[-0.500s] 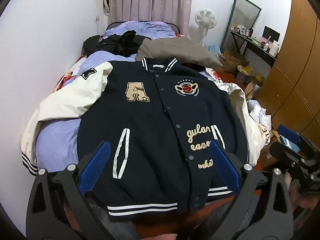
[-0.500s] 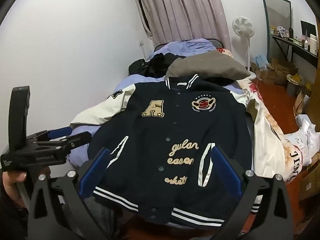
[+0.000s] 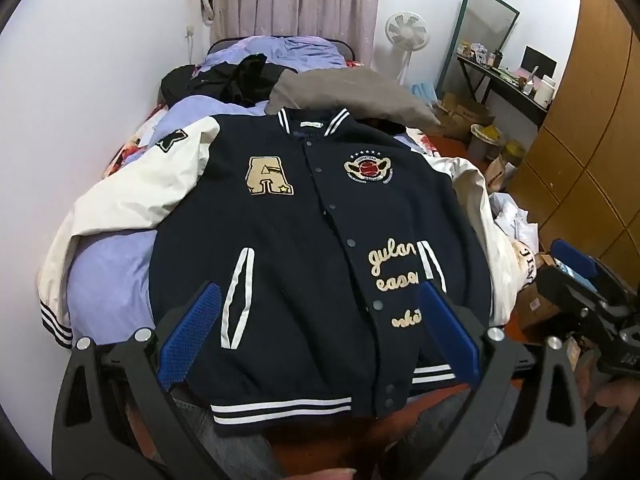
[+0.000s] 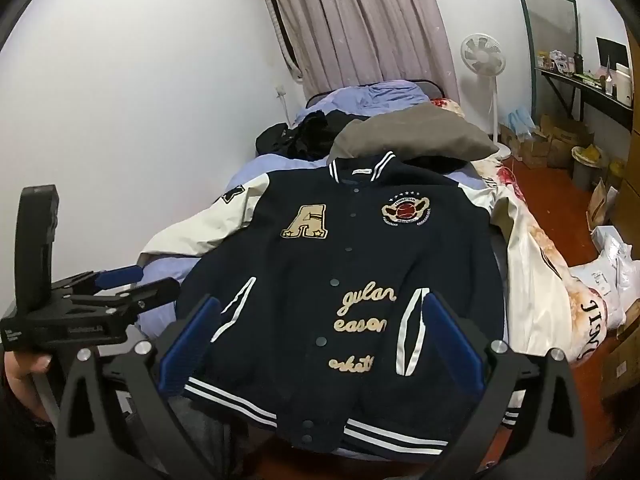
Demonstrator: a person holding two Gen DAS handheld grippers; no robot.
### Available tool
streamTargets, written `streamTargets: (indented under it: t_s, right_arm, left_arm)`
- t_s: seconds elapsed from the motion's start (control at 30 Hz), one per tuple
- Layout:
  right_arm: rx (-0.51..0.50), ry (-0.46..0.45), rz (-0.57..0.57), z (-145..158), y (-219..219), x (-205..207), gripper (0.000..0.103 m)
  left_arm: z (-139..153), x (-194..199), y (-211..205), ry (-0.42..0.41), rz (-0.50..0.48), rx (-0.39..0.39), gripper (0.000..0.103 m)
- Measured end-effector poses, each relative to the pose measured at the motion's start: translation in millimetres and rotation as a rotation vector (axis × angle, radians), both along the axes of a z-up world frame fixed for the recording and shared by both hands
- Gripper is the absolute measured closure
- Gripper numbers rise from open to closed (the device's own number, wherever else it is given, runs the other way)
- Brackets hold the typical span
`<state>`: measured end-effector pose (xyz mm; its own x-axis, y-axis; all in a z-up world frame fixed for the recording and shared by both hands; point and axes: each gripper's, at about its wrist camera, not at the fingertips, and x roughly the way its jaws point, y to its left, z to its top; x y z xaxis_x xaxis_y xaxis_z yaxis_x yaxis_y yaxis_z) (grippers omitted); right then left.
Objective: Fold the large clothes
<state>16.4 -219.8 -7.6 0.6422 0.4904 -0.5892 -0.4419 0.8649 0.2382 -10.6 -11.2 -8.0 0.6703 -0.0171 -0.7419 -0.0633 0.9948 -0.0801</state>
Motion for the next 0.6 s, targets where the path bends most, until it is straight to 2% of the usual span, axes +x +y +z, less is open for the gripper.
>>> streamTargets:
  t_s: [0.6]
  right_arm:
    - [0.004, -0.001, 0.003, 0.4, 3.6, -0.2, 0.005]
  left_arm:
    - [4.3, -0.6, -0.4, 0.013, -0.022, -0.009, 0.007]
